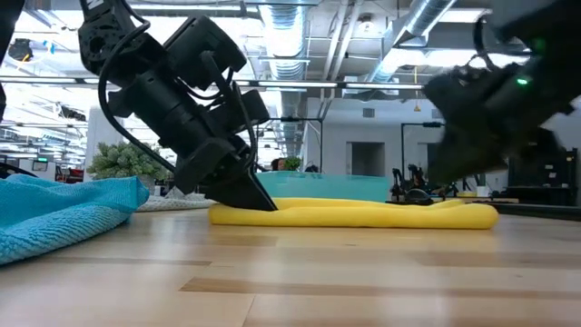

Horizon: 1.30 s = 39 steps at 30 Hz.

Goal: Fold microfiber towels
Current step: Fold the yellow microfiber towel

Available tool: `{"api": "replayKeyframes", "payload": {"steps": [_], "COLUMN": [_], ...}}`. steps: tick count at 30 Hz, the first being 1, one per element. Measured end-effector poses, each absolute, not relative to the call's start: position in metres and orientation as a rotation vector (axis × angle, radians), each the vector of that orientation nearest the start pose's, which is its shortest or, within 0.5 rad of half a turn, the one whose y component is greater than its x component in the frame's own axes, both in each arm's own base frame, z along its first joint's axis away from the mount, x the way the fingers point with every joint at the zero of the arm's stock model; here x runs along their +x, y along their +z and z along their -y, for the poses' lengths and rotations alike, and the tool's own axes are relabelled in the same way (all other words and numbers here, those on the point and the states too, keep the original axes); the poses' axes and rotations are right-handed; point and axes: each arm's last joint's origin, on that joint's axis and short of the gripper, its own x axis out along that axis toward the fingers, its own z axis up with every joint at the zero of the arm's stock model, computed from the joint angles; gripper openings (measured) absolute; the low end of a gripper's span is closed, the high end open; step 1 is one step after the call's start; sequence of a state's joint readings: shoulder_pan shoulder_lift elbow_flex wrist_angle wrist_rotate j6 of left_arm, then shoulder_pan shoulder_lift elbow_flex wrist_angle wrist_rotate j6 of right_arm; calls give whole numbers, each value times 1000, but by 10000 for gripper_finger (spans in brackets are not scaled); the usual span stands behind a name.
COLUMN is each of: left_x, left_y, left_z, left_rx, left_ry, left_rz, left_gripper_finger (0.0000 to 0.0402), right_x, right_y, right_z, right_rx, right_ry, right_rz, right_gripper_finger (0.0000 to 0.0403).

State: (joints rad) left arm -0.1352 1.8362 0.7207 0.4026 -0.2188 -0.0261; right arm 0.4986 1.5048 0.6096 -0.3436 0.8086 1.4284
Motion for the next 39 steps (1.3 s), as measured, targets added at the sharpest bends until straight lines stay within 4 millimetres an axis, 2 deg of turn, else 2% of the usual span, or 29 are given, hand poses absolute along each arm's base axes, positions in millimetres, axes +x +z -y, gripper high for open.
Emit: {"api": "replayKeyframes", "payload": {"steps": [5, 8, 12, 24, 27, 29, 39], "left_x": [322, 322, 322, 322, 322, 322, 323], "left_y": [102, 102, 103, 103, 103, 103, 104], "left_z": [38, 38, 38, 38, 38, 38, 38], "left_rx": [93, 90, 76, 76, 77, 77, 73], "left_ry": [94, 97, 104, 94, 93, 93, 92], "left_rz": [-699, -695, -692, -693, -694, -694, -680], "left_gripper_finger": [125, 125, 125, 125, 125, 125, 125], "right_x": [191, 190, 193, 224, 224, 222, 223], "right_y": [144, 151, 148, 114, 114, 118, 121], "right_z": [-93, -90, -86, -75, -73, -73, -71], "right_rx": [676, 757, 810, 856, 889, 917, 892], "right_ry": [-843, -814, -813, -864, -885, -878, -817], "right_rz": [-706, -752, -833, -872, -862, -869, -890], "right_gripper_finger": [188, 232, 269, 274, 256, 230, 26]}}
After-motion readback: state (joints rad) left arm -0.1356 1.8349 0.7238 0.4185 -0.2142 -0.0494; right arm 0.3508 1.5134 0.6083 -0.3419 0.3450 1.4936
